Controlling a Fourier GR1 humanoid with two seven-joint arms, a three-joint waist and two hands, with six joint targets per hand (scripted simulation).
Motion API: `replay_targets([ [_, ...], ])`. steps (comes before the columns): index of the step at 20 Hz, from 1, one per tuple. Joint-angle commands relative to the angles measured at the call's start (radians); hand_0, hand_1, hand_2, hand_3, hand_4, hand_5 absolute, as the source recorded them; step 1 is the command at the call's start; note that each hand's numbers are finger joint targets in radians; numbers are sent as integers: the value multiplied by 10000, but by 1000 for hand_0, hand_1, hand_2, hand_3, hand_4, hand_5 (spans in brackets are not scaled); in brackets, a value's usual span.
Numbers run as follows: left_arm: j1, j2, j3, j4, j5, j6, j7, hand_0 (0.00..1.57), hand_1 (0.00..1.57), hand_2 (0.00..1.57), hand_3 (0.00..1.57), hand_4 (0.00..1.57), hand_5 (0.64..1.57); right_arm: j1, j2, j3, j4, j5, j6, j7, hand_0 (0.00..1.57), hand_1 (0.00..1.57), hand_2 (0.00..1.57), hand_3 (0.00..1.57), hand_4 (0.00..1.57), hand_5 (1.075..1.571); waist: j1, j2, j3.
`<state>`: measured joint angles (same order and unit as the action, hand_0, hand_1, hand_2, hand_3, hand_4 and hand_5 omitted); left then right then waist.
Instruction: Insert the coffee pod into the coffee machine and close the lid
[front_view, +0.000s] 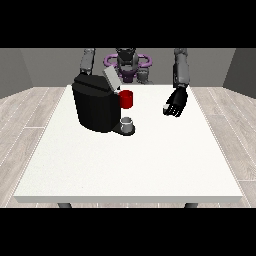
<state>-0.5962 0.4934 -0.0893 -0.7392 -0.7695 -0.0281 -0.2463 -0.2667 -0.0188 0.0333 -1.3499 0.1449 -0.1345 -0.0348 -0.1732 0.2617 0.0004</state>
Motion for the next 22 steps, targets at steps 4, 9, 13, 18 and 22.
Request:
replay_targets([
  [4, -179, -147, -152, 907, -756, 423, -537, 792, 792, 979, 866, 399, 1571, -262, -175, -163, 254, 494, -547, 470, 0, 0, 0, 0, 0, 1571, 186, 63, -9],
  [9, -537, -538, -51, 1227, -976, 354, -620, 1149, 1149, 1257, 1162, 466, 1571, -36, -74, 61, 433, 694, -680, 523, 0, 0, 0, 0, 0, 1571, 146, -433, -7],
  [13, -1108, -691, 685, 858, 194, -577, -1124, 1420, 1420, 1402, 1332, 494, 1571, 400, 123, 102, 812, 833, -991, -259, 0, 0, 0, 0, 0, 1571, 229, -602, -4],
  [18, -1229, -1141, 522, 703, 98, -1455, -614, 1420, 1420, 1410, 1332, 518, 1571, 242, -187, -187, 1484, 794, -757, 1, 0, 0, 0, 0, 0, 1571, 575, -1361, -2],
  [22, -1761, -1028, 417, 489, 43, -2469, -293, 1371, 1371, 1379, 1325, 504, 1571, 424, -24, -185, 1442, 447, -445, 83, 0, 0, 0, 0, 0, 1571, 442, -1943, -1],
])
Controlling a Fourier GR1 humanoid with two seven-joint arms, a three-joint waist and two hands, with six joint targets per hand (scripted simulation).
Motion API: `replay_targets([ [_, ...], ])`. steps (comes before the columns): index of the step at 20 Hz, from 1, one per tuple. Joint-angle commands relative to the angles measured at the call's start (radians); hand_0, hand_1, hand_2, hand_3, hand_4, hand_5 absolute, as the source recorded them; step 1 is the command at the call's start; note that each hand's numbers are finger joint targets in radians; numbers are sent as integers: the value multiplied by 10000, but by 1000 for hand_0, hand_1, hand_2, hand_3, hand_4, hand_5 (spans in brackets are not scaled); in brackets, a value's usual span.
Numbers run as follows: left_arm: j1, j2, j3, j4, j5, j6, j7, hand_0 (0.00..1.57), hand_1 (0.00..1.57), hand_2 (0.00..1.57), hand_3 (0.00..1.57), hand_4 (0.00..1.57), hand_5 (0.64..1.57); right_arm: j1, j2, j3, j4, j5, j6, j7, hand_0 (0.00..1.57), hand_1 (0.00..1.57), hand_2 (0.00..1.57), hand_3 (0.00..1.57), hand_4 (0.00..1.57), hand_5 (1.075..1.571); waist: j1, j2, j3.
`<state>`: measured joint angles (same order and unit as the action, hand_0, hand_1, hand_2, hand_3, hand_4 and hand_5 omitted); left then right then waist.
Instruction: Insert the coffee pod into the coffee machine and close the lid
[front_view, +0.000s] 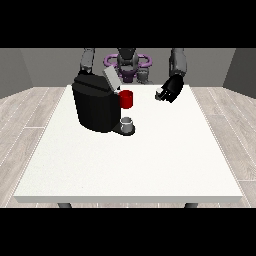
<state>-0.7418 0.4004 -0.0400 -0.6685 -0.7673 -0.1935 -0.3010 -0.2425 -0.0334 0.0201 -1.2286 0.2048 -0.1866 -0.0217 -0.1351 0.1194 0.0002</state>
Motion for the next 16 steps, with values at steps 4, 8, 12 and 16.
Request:
replay_targets([
  [4, -1061, -529, -85, -620, 56, -1297, 980, 1424, 1424, 1404, 1341, 557, 1571, 54, -132, -242, 575, -236, 286, -312, 0, 0, 0, 0, 0, 1571, -18, -655, 4],
  [8, -687, -648, 30, -660, 67, -1477, 1027, 1424, 1424, 1404, 1341, 557, 1571, 97, 130, -169, -61, -489, 354, 245, 0, 0, 0, 0, 0, 1571, -65, -1091, -2],
  [12, -1679, -865, 14, -1128, 137, -2166, 1486, 1340, 1340, 1372, 1351, 562, 1571, -294, -213, -595, 486, -444, 181, -71, 0, 0, 0, 0, 0, 1571, 45, -974, 0],
  [16, -3065, -556, 992, -778, 764, -2714, 2300, 956, 956, 1160, 1358, 517, 1571, -612, -34, -388, 173, -316, 60, 90, 0, 0, 0, 0, 0, 1571, -581, -601, 0],
])
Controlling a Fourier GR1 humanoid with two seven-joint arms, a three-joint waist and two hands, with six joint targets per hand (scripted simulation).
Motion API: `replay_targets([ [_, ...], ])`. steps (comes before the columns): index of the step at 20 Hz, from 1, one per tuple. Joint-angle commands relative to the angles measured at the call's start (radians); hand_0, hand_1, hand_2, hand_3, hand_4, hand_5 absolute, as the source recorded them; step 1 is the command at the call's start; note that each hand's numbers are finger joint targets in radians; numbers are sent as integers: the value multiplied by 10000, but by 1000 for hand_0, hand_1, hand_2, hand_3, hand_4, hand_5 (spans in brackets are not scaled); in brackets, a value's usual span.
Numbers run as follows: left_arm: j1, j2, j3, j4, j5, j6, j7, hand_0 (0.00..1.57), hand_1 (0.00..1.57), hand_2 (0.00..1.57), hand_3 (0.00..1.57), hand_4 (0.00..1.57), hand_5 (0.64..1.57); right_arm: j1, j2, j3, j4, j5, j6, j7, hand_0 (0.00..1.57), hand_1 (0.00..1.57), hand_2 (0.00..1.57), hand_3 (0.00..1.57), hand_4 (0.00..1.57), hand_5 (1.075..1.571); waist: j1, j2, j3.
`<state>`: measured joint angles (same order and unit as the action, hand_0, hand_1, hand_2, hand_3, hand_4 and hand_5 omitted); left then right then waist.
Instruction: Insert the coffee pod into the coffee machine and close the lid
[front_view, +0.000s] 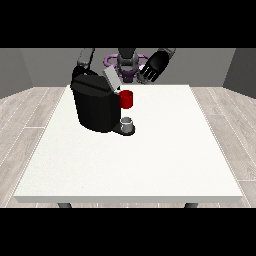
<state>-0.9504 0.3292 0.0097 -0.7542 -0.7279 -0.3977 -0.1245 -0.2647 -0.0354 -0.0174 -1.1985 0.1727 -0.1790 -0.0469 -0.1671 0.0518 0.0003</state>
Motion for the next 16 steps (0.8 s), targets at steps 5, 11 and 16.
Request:
replay_targets([
  [5, -1811, 312, 848, 176, 272, -168, 1040, 1268, 1268, 1295, 1269, 488, 1571, -1049, -378, -191, -376, -46, 144, 361, 0, 0, 0, 0, 37, 1571, -709, 857, -2],
  [11, -2257, 581, 827, 328, 25, -109, 1075, 1225, 1225, 1279, 1251, 482, 1571, -1205, -359, -300, -347, -184, 182, 253, 0, 0, 0, 0, 0, 1571, -940, 1522, 0],
  [16, -2690, 882, 1125, 595, 216, -306, 798, 1265, 1265, 1303, 1256, 465, 1571, -1439, -266, -255, -529, -148, 66, 95, 0, 0, 0, 0, 147, 1571, -1157, 1931, -1],
])
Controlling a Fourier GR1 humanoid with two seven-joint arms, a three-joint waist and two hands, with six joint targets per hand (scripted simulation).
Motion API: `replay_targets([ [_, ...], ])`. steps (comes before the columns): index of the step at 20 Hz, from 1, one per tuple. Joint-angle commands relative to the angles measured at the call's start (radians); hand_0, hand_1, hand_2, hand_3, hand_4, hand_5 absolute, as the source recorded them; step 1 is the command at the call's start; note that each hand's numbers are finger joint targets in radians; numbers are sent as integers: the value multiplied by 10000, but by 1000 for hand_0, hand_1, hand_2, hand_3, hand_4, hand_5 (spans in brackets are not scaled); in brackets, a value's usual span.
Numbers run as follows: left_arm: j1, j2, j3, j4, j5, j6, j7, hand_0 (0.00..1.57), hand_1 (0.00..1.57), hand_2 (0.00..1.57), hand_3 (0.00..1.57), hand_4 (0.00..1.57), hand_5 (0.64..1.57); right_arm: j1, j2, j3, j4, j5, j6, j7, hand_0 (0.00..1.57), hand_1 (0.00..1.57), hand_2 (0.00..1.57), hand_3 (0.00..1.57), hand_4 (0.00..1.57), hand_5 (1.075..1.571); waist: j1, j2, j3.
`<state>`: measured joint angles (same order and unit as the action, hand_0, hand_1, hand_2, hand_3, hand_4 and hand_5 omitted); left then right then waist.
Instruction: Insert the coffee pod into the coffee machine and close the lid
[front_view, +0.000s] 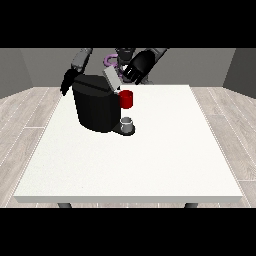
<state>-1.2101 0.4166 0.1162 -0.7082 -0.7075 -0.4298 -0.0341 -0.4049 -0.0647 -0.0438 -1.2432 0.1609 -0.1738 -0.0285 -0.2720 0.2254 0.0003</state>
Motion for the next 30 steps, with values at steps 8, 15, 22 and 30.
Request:
replay_targets([
  [8, -63, 64, -78, 452, -299, 278, -313, 1175, 1175, 1242, 1216, 464, 1571, -232, -132, -36, -345, -22, 71, 454, 0, 0, 0, 0, 186, 1571, -327, 472, 1],
  [15, -536, 405, 183, 843, -195, -99, -285, 1243, 1243, 1284, 1230, 423, 1571, -247, 32, 136, -456, 129, -77, 271, 0, 0, 0, 0, 115, 1571, -520, 686, -1],
  [22, -357, -427, -147, 580, -398, 390, -219, 1169, 1169, 1235, 1200, 422, 1571, -370, 156, -71, 10, 156, -421, 105, 0, 0, 0, 0, 0, 1571, -98, 677, 1],
  [30, -758, 257, 155, 840, -440, 580, -662, 1205, 1205, 1249, 1198, 368, 1571, -889, 74, 29, -457, 225, -412, 428, 0, 0, 0, 0, 0, 1571, -426, 1193, -2],
])
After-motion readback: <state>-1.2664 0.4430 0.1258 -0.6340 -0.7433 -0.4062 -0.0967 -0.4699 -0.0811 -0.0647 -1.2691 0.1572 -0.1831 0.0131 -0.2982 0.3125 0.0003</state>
